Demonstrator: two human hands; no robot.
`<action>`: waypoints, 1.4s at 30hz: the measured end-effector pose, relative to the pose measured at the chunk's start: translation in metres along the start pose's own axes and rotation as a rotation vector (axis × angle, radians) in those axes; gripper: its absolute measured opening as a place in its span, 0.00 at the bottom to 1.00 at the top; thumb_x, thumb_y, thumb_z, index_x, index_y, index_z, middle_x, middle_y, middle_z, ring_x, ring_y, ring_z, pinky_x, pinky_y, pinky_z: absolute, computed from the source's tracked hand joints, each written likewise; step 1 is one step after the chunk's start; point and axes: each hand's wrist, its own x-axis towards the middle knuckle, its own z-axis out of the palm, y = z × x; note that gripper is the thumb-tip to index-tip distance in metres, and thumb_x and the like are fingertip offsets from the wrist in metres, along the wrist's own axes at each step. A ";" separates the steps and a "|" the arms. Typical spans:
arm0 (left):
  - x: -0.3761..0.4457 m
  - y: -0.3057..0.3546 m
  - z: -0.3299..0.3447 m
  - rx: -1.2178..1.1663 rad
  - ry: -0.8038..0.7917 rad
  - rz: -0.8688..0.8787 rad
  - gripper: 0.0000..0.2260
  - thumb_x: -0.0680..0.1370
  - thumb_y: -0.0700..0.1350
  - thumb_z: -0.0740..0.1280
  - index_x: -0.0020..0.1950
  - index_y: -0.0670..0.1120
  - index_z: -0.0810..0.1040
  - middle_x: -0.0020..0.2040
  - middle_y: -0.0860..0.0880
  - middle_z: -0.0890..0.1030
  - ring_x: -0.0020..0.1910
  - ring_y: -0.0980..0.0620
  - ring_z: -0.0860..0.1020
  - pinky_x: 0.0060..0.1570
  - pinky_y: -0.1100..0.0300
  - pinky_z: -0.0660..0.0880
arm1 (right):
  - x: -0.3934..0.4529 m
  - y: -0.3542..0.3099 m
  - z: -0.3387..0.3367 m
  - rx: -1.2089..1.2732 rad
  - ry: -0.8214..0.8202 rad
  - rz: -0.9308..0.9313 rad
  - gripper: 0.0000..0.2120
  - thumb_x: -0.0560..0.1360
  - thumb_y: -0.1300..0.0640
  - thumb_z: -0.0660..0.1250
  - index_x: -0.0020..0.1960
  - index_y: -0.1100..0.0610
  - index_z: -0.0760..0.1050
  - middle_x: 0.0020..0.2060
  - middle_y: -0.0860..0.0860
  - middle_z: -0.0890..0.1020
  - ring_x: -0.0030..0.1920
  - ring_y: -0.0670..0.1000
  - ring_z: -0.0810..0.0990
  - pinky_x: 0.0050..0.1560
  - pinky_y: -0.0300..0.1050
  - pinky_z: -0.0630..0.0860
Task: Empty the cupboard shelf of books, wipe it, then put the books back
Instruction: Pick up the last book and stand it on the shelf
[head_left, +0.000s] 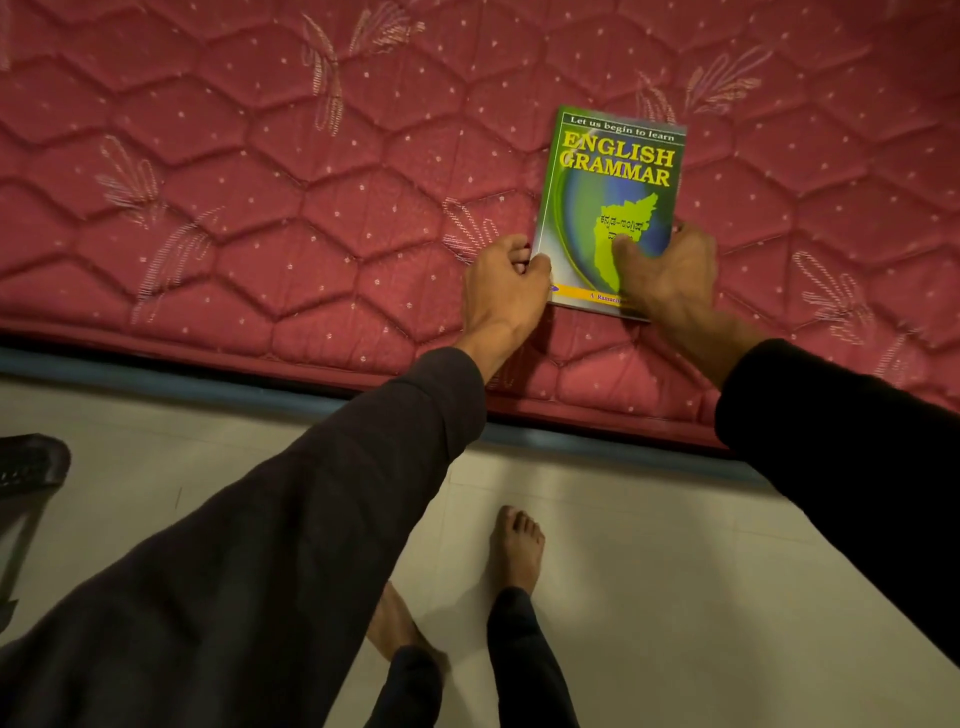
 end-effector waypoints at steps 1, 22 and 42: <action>0.002 -0.002 0.001 -0.005 0.001 -0.007 0.14 0.76 0.38 0.67 0.62 0.40 0.79 0.51 0.46 0.82 0.49 0.50 0.80 0.57 0.53 0.77 | 0.012 0.009 0.005 -0.003 -0.006 0.044 0.45 0.54 0.29 0.59 0.60 0.58 0.77 0.55 0.57 0.81 0.57 0.59 0.79 0.60 0.56 0.75; -0.067 -0.028 -0.090 -0.133 -0.137 -0.378 0.13 0.59 0.41 0.70 0.40 0.47 0.73 0.35 0.47 0.77 0.37 0.48 0.75 0.43 0.52 0.74 | -0.102 -0.025 0.017 0.364 -0.212 0.074 0.17 0.70 0.75 0.69 0.43 0.56 0.67 0.38 0.51 0.77 0.26 0.35 0.75 0.30 0.26 0.70; -0.154 -0.023 -0.235 -0.389 0.238 -0.237 0.05 0.79 0.37 0.66 0.54 0.43 0.74 0.41 0.53 0.81 0.31 0.67 0.78 0.36 0.72 0.74 | -0.244 -0.136 0.024 0.428 -0.518 -0.051 0.19 0.71 0.76 0.67 0.59 0.64 0.71 0.45 0.52 0.80 0.27 0.34 0.78 0.30 0.27 0.74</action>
